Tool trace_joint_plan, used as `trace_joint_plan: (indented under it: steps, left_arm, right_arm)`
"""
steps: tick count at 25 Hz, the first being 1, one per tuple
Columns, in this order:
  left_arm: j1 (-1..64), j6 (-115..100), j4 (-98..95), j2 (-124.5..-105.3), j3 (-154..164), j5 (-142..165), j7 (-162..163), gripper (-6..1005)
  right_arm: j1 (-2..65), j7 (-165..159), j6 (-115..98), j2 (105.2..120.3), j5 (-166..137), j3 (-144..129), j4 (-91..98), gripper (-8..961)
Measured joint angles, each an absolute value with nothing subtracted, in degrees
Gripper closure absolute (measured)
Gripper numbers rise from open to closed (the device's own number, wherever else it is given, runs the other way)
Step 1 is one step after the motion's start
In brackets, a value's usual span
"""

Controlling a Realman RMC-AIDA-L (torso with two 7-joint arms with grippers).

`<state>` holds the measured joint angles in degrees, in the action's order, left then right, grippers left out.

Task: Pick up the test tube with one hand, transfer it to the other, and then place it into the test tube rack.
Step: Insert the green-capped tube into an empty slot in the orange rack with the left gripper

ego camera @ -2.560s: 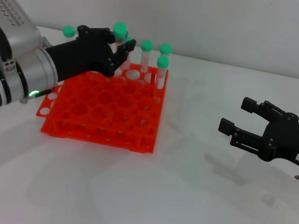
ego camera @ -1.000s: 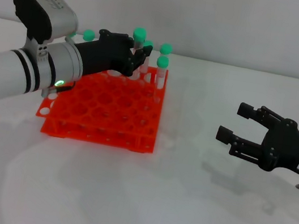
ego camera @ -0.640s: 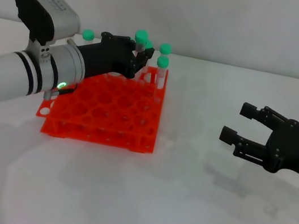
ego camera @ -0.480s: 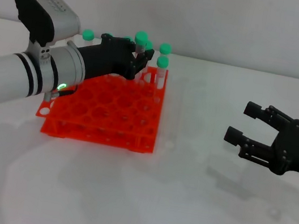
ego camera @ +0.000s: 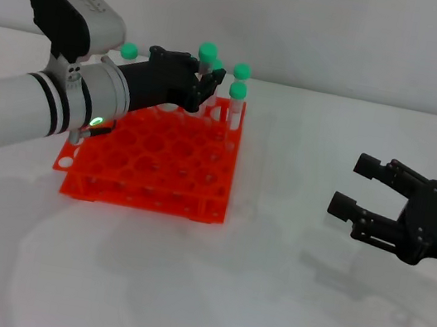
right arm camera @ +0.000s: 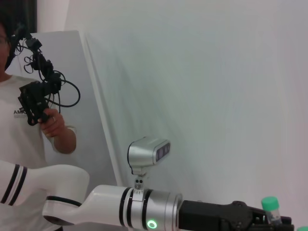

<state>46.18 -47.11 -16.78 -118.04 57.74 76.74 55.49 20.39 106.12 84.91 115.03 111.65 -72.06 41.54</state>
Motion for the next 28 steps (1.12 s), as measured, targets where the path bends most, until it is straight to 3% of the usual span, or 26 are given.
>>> trace_joint_plan:
  steps: [28]
  left_arm:
    - [46.6,-45.0,-14.5,-118.86,57.8,77.0,55.9,632]
  right_arm:
    - [18.7,105.6,85.6,114.95,111.7,-71.5,41.4,90]
